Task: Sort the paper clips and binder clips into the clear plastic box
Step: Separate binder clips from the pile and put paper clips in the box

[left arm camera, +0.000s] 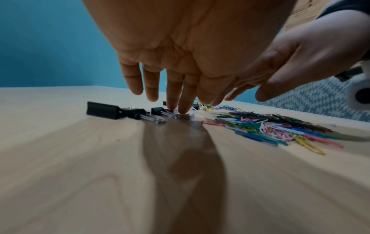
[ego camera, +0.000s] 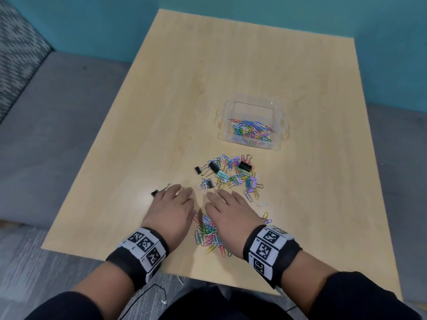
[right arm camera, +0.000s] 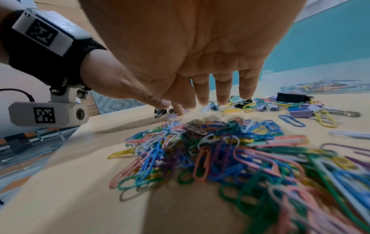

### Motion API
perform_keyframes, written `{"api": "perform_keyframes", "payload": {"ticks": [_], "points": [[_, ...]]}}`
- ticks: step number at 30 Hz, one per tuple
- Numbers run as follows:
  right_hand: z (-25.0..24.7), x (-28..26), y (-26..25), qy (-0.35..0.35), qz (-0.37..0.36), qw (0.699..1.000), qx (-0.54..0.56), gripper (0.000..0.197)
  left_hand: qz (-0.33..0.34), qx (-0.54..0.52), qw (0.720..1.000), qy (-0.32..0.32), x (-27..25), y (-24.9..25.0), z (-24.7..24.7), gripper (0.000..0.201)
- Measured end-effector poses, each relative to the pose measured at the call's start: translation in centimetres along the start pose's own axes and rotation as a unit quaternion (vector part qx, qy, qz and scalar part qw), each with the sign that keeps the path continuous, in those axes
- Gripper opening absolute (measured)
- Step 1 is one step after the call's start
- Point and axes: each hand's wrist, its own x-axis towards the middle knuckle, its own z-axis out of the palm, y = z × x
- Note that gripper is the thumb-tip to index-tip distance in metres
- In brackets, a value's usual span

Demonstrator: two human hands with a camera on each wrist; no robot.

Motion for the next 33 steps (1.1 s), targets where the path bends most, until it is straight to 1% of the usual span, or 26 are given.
{"api": "perform_keyframes", "payload": {"ticks": [3, 6, 8, 9, 11, 13, 16, 18, 21, 24, 26, 28, 31, 33], "points": [[-0.4, 1.0, -0.4, -0.001, -0.006, 1.0, -0.005, 0.054, -0.014, -0.011, 1.0, 0.012, 0.2, -0.2, -0.1, 0.039], [0.2, 1.3, -0.6, -0.017, -0.014, 1.0, -0.011, 0.052, -0.014, -0.017, 0.999, 0.027, 1.0, 0.3, -0.7, 0.037], [0.6, 1.0, -0.6, -0.03, -0.019, 0.999, -0.015, 0.051, -0.019, -0.014, 1.0, 0.016, 1.8, 0.5, -1.1, 0.037], [0.7, 0.8, -0.5, -0.033, -0.019, 0.999, -0.015, 0.052, -0.021, -0.014, 1.0, 0.005, 2.2, 0.6, -1.2, 0.042], [0.5, 0.5, -0.4, -0.02, -0.016, 1.0, -0.01, 0.048, -0.023, -0.01, 1.0, -0.016, 3.0, 0.5, -1.3, 0.05], [0.0, 0.5, -0.4, -0.008, -0.002, 1.0, -0.005, 0.049, -0.025, -0.006, 0.999, -0.022, 3.5, 0.4, -1.2, 0.049], [-0.5, 1.1, -0.5, -0.003, 0.015, 1.0, -0.023, 0.054, -0.03, -0.016, 0.999, -0.01, 3.4, 0.0, -0.9, 0.046], [-0.4, 1.3, -0.5, -0.017, 0.009, 0.999, -0.031, 0.056, -0.041, -0.029, 0.999, 0.009, 3.0, -0.3, -0.6, 0.043], [0.2, 1.0, -0.6, -0.044, -0.001, 0.998, -0.047, 0.065, -0.054, -0.045, 0.997, 0.032, 2.3, -0.6, -0.4, 0.043], [-0.3, 0.8, -0.5, -0.037, 0.003, 0.999, -0.04, 0.053, -0.062, -0.055, 0.996, 0.041, 2.0, -0.8, -0.3, 0.049], [-0.9, 1.1, -0.3, -0.024, 0.014, 0.999, -0.036, 0.051, -0.059, -0.053, 0.996, 0.034, 2.1, -0.8, -0.3, 0.054], [-1.3, 1.4, -0.1, -0.021, 0.026, 0.999, -0.038, 0.054, -0.051, -0.043, 0.998, 0.017, 2.3, -0.8, -0.3, 0.057], [-1.2, 1.8, 0.1, -0.033, 0.034, 0.998, -0.049, 0.056, -0.058, -0.021, 0.998, -0.007, 2.5, -1.0, -0.4, 0.053], [-1.0, 1.9, 0.3, -0.036, 0.039, 0.997, -0.053, 0.054, -0.07, -0.009, 0.997, -0.016, 2.3, -1.1, -0.5, 0.046]]}}
